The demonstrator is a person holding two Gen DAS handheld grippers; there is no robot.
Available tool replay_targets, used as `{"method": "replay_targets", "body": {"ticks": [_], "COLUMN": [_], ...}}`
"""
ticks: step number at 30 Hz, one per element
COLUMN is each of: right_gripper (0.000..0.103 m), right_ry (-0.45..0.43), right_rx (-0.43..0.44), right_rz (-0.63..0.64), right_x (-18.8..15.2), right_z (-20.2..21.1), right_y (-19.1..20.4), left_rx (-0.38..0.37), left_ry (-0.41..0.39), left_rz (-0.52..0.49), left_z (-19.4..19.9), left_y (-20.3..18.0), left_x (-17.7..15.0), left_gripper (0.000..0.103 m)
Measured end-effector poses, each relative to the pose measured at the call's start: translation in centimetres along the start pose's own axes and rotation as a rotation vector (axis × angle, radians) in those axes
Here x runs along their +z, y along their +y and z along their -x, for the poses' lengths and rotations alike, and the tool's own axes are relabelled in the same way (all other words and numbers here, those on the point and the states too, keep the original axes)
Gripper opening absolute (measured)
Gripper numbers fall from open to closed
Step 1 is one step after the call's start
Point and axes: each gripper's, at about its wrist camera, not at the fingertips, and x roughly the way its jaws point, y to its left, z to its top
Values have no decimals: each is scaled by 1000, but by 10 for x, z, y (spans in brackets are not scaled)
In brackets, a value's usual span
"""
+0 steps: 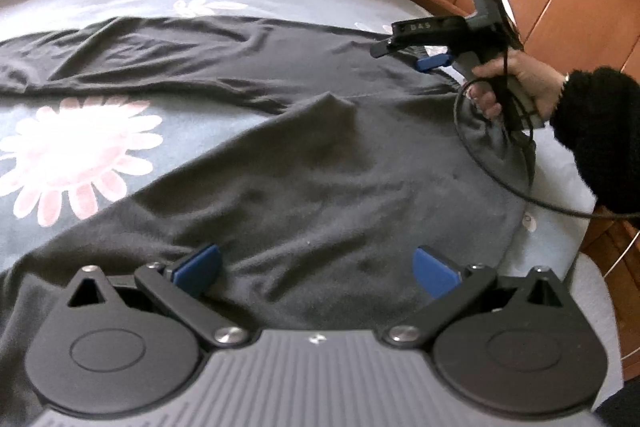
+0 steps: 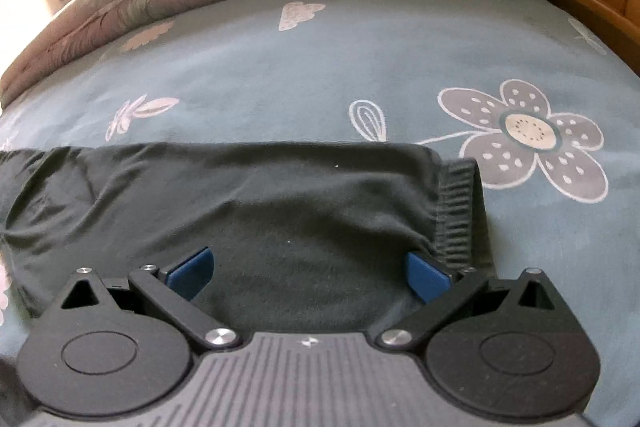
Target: Fold clothes
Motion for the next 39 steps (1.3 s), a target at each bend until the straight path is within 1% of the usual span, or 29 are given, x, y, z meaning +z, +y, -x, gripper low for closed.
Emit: {"method": "replay_targets", "body": {"ticks": [2, 5, 7, 8, 11, 13, 15, 16, 18, 20, 22, 24, 27, 28, 29, 30, 31, 32, 35, 39], "right_gripper": [103, 103, 103, 103, 103, 103, 103, 103, 103, 103, 103, 103, 103, 103, 103, 103, 103, 103, 103, 103], "right_ry": [11, -27, -32, -22, 47, 31, 44, 45, 23, 20, 44, 90, 148, 171, 176, 160, 148, 135, 111, 124], "right_rx": [15, 89, 116, 115, 78, 52, 30, 32, 66, 91, 117, 124, 38, 6, -12, -7, -4, -5, -32, -42], "right_rz": [20, 16, 24, 29, 32, 75, 105, 119, 171, 235, 285, 336, 428, 454, 454, 409, 359, 337, 335, 324], "right_x": [1, -1, -5, -6, -12, -15, -14, -15, -20, -32, -51, -75, -114, -126, -135, -141, -144, -147, -153, -151], "right_z": [7, 32, 38, 37, 16, 11, 15, 21, 43, 69, 90, 100, 102, 101, 101, 104, 106, 108, 109, 107], "right_y": [1, -2, -3, -3, -6, -2, 6, 9, 17, 25, 32, 37, 40, 40, 38, 32, 25, 22, 25, 27], "left_rx": [23, 44, 56, 61, 75, 86, 98, 103, 114, 126, 137, 149, 174, 185, 189, 191, 188, 185, 188, 202], "left_ry": [8, 14, 10, 8, 17, 20, 22, 24, 26, 29, 32, 33, 59, 89, 93, 92, 98, 105, 109, 103], "left_rz": [-25, -52, -72, -79, -92, -119, -145, -159, -185, -212, -239, -255, -229, -214, -202, -191, -183, -175, -139, -80], "left_z": [-1, -4, -7, -8, -8, -6, -4, -2, 0, 2, 5, 6, 4, 3, 5, 8, 11, 15, 21, 26], "left_y": [-5, -9, -10, -11, -14, -19, -24, -27, -32, -37, -42, -46, -42, -40, -38, -35, -33, -31, -24, -16], "left_x": [0, 0, 0, 0, 2, 2, 2, 2, 2, 1, 1, -2, -12, -16, -21, -25, -27, -29, -31, -32], "left_gripper": [102, 102, 102, 102, 102, 102, 102, 102, 102, 102, 102, 102, 102, 102, 102, 102, 102, 102, 102, 102]}}
